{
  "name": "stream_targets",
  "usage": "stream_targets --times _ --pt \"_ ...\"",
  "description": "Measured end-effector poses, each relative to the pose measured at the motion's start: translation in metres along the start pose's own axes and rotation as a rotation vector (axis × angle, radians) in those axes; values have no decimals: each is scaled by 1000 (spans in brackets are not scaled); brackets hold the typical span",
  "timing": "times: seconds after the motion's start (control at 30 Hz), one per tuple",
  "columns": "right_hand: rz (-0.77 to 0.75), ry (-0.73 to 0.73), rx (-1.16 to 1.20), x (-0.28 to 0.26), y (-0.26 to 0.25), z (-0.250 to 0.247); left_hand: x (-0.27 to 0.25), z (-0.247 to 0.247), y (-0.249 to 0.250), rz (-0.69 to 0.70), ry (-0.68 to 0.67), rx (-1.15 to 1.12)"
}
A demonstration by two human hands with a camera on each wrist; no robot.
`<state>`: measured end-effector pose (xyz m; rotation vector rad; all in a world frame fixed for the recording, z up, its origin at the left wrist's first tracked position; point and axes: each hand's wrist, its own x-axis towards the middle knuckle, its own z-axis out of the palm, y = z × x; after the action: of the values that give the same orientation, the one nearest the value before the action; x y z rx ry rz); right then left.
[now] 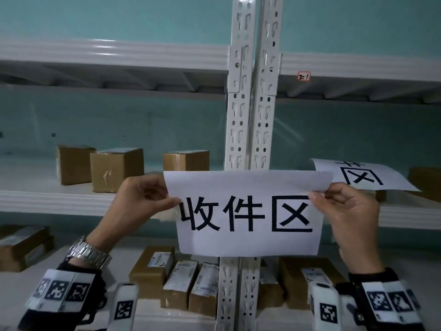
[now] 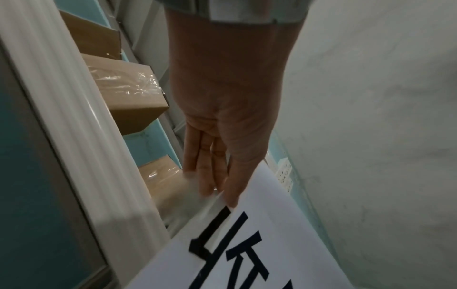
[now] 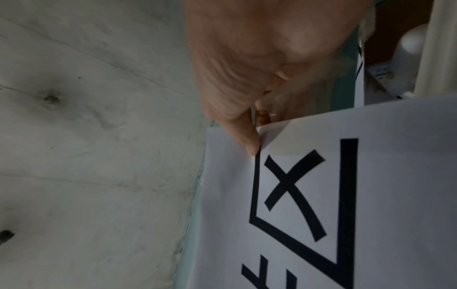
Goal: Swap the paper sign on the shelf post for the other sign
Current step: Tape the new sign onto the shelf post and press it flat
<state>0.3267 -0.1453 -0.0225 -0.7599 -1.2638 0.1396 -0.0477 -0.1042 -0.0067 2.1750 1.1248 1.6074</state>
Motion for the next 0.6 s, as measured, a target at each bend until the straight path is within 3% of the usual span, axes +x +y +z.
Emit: stream_targets --times 0.17,0.6 --pt "55 5 69 5 5 5 -2 -2 2 9 26 -216" --pt "69 30 120 19 10 16 3 5 -10 90 115 -303"
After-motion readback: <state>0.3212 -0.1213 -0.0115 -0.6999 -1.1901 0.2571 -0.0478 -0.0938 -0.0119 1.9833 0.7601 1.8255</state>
